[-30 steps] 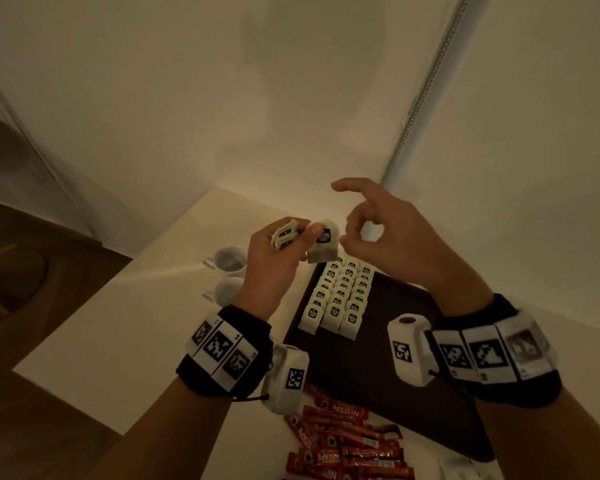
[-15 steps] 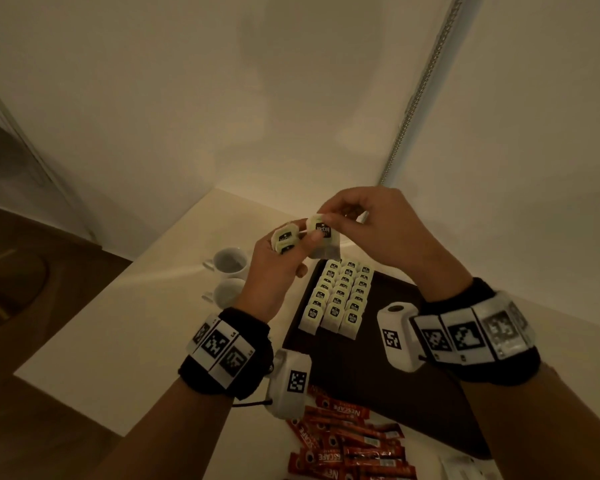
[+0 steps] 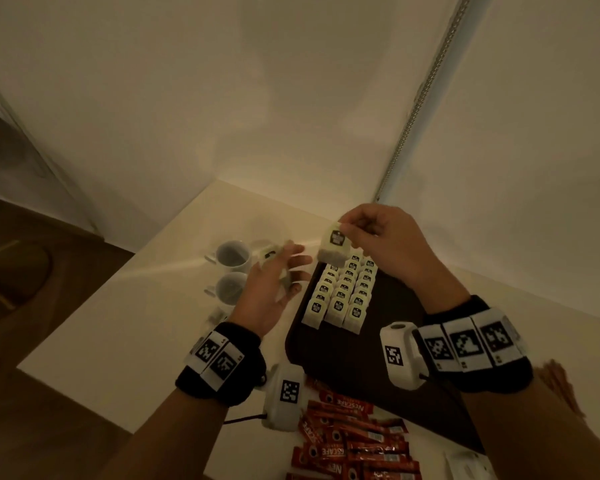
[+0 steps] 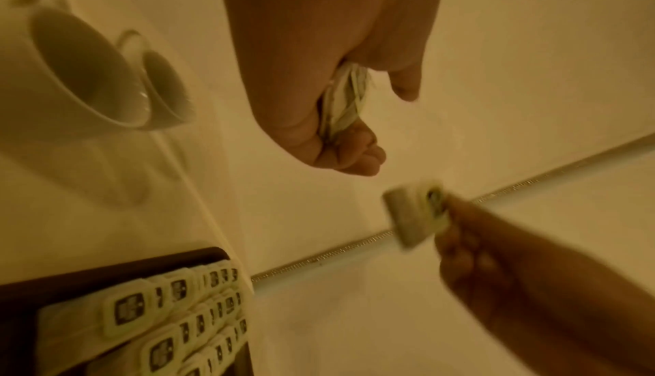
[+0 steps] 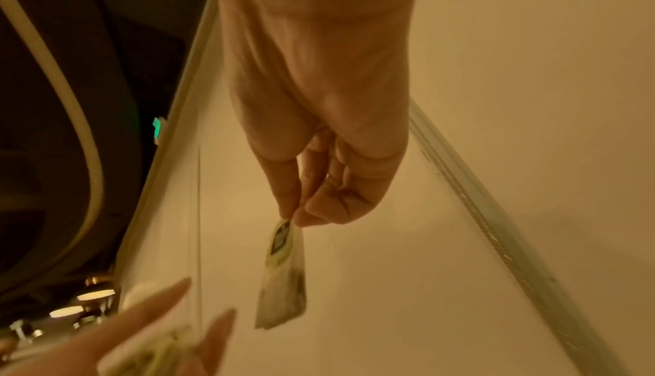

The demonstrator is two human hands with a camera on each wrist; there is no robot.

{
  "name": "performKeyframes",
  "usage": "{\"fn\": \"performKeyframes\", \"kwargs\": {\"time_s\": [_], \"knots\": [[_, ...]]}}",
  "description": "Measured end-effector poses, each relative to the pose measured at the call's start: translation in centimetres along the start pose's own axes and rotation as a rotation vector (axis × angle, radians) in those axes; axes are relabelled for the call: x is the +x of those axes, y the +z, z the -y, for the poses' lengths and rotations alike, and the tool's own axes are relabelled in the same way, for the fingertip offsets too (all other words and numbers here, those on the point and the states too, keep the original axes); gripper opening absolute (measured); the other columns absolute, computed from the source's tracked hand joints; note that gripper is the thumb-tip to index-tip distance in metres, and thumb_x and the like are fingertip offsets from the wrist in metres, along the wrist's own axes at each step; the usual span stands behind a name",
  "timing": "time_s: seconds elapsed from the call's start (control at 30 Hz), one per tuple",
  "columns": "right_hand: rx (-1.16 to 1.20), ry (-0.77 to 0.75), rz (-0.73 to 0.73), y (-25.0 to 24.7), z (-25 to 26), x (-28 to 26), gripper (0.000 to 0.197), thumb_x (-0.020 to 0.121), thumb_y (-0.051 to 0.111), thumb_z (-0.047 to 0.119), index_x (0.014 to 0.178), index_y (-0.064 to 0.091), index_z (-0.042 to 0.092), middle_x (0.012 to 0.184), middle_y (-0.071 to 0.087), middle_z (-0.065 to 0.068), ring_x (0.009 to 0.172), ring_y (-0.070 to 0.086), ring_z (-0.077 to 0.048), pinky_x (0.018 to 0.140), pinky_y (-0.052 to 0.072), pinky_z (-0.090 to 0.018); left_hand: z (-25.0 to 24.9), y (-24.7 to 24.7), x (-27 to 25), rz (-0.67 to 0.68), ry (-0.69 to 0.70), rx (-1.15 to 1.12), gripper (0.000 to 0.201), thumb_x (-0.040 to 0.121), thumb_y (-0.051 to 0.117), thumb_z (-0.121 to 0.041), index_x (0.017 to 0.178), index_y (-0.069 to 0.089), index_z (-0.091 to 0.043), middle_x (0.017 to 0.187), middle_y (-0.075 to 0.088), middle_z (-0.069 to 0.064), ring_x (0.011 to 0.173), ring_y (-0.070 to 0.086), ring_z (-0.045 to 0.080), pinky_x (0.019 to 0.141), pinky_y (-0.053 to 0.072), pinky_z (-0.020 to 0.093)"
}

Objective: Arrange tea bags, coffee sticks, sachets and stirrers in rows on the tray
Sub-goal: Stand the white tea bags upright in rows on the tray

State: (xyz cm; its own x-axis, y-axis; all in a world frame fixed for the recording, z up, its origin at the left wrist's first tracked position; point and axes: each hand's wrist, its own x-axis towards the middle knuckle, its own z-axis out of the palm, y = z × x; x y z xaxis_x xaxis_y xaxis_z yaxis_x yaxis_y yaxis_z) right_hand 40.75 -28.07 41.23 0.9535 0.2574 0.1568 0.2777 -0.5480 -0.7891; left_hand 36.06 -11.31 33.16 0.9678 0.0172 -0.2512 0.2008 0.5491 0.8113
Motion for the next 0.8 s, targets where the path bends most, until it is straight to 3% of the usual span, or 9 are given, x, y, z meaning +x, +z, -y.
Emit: {"fn": "performKeyframes", "kwargs": {"time_s": [0.1, 0.23, 0.37, 0.47, 0.67, 0.8], "knots": [[-0.099, 0.111, 0.104, 1.5, -4.1, -0.9, 0.007, 0.088, 0.063, 0.013, 0.092, 0.067, 0.015, 0.085, 0.064, 0.008, 0.075, 0.059, 0.0, 0.062, 0.042, -0.003, -0.5, -1.8, 0.5, -0.066, -0.083, -0.173, 0.044, 0.09, 0.046, -0.052, 0.092, 0.065, -0.013, 0.078, 0.068, 0.002, 0.064, 0.062, 0.013, 0.055, 0.047, 0.019], [-0.214, 0.309, 0.313, 4.4, -9.8, -2.0, 0.019, 0.091, 0.059, 0.01, 0.109, 0.065, 0.007, 0.107, 0.064, -0.004, 0.089, 0.054, -0.006, 0.065, 0.04, -0.004, -1.3, -3.0, 1.3, -0.012, -0.115, -0.292, 0.06, 0.093, 0.032, -0.061, 0.096, 0.064, -0.011, 0.083, 0.07, 0.005, 0.069, 0.067, 0.018, 0.055, 0.053, 0.02], [-0.275, 0.394, 0.436, 6.9, -13.6, -2.6, 0.02, 0.09, 0.059, 0.01, 0.108, 0.065, 0.005, 0.112, 0.065, -0.009, 0.091, 0.056, -0.01, 0.084, 0.048, -0.023, -1.6, -3.1, 1.8, 0.024, -0.131, -0.321, 0.069, 0.091, 0.026, -0.066, 0.102, 0.064, -0.01, 0.095, 0.071, 0.008, 0.08, 0.07, 0.023, 0.064, 0.057, 0.024], [-0.277, 0.432, 0.422, 8.3, -15.6, -2.7, 0.019, 0.09, 0.061, 0.013, 0.106, 0.066, 0.006, 0.11, 0.066, -0.01, 0.096, 0.06, -0.017, 0.091, 0.05, -0.031, -1.5, -3.0, 2.2, 0.047, -0.138, -0.313, 0.072, 0.091, 0.021, -0.067, 0.104, 0.063, -0.009, 0.096, 0.071, 0.009, 0.082, 0.07, 0.024, 0.067, 0.057, 0.025], [-0.333, 0.457, 0.28, 9.5, -17.6, -1.7, 0.017, 0.089, 0.059, 0.011, 0.103, 0.067, 0.004, 0.113, 0.064, -0.011, 0.106, 0.059, -0.021, 0.083, 0.041, -0.02, -1.3, -3.1, 2.7, 0.055, -0.135, -0.274, 0.074, 0.092, 0.019, -0.067, 0.104, 0.063, -0.009, 0.096, 0.072, 0.009, 0.08, 0.07, 0.023, 0.065, 0.058, 0.026], [-0.336, 0.479, 0.266, 9.8, -18.4, -1.4, 0.016, 0.089, 0.059, 0.009, 0.101, 0.067, 0.003, 0.112, 0.065, -0.011, 0.107, 0.059, -0.022, 0.088, 0.043, -0.024, -1.2, -3.4, 3.0, 0.048, -0.14, -0.256, 0.075, 0.092, 0.018, -0.068, 0.105, 0.063, -0.009, 0.099, 0.071, 0.011, 0.083, 0.07, 0.024, 0.067, 0.058, 0.027]]}}
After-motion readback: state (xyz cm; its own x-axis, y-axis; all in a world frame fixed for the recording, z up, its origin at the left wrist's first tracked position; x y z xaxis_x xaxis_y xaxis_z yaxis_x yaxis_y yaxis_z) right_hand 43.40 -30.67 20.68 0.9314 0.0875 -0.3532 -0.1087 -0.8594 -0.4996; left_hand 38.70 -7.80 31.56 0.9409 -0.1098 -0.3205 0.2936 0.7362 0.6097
